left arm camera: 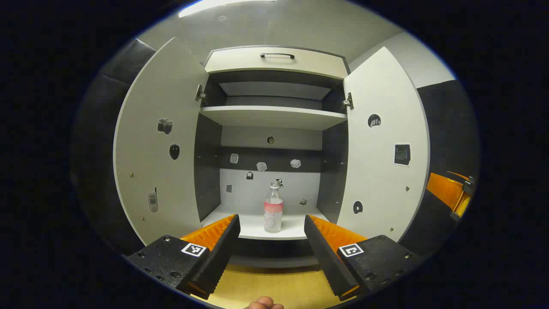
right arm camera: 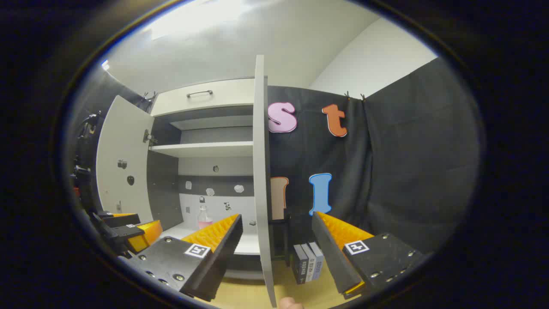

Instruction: Grasp the bottle in the cabinet with the left hand and place it on the coaster, then close the right door with the right hand and the left door with the left hand.

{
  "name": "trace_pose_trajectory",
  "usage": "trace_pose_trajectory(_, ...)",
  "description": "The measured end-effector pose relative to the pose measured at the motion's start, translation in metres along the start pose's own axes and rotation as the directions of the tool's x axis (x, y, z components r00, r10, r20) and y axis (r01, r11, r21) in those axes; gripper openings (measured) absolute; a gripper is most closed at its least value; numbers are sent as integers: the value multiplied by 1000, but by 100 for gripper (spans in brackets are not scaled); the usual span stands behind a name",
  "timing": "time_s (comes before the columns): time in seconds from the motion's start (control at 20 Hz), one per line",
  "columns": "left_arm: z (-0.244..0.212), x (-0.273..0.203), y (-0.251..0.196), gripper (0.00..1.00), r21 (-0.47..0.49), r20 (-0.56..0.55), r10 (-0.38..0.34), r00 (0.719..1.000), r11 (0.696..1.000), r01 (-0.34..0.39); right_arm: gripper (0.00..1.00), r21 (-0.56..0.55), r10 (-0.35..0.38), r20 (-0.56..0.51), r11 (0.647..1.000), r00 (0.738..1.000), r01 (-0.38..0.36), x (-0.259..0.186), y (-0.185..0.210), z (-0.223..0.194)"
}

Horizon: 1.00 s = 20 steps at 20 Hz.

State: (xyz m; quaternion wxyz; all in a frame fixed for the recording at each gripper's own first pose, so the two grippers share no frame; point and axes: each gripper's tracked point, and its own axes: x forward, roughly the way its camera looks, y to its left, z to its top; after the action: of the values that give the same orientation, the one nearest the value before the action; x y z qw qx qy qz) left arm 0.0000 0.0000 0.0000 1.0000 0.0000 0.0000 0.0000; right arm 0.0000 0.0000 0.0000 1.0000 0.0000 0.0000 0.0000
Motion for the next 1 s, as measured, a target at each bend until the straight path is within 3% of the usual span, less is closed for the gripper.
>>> trace_pose_trajectory(0.7,-4,-9,-2,96,22,-3,26,1000,999,-26,98,-30,21,5,999,1000,-21,-6,-3,-2)
trace_pose_trajectory(1.0,-14,35,2,96,46,-6,18,1000,999,-18,98,-51,-16,-3,999,1000,16,-19,-11,-3)
